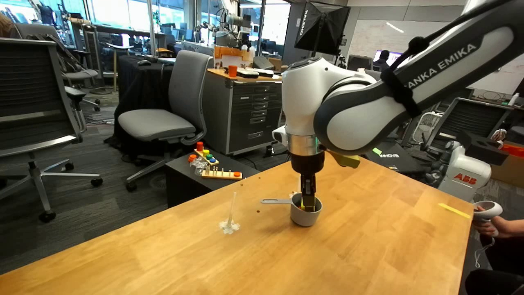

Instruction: Put the cubes in the measuring cups

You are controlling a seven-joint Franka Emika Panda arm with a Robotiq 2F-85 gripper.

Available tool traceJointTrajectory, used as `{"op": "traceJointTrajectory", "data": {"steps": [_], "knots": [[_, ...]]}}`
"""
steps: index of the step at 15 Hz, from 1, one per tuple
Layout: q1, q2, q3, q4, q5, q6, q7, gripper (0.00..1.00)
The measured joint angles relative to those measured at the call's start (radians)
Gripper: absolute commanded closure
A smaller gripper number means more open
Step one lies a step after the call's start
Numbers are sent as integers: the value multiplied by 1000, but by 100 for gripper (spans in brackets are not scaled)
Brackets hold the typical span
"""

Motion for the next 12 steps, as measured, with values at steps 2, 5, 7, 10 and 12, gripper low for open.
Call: {"op": "traceJointTrajectory", "data": {"steps": [2,5,7,10,12], "knots": [[0,4,-2,0,0,-1,2,6],[0,9,-5,0,0,-3,5,0],[0,10,-6,0,0,-4,8,0],[-1,5,-6,10,6,-4,10,0],[-5,-16,-3,15,27,-3,10,0]]}}
